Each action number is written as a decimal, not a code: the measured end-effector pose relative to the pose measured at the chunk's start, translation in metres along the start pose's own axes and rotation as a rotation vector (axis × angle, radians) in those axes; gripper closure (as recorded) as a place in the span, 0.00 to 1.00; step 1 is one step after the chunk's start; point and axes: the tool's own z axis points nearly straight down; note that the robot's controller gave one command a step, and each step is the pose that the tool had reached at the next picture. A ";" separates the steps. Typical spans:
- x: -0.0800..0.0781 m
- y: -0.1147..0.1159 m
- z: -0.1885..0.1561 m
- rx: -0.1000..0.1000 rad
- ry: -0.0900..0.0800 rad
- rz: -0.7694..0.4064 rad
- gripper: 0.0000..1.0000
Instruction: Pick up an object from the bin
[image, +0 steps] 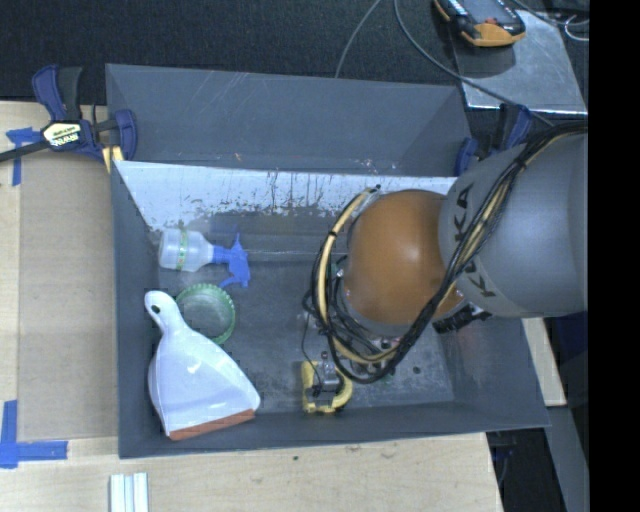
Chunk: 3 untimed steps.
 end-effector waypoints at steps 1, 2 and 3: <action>-0.089 -0.108 0.017 0.005 -0.007 -0.009 0.00; -0.127 -0.181 0.026 0.010 -0.014 -0.058 0.00; -0.067 -0.164 0.035 0.011 -0.012 -0.215 0.00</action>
Offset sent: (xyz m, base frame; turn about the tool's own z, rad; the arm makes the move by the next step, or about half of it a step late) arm 0.0866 -0.1006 -0.0174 -0.0166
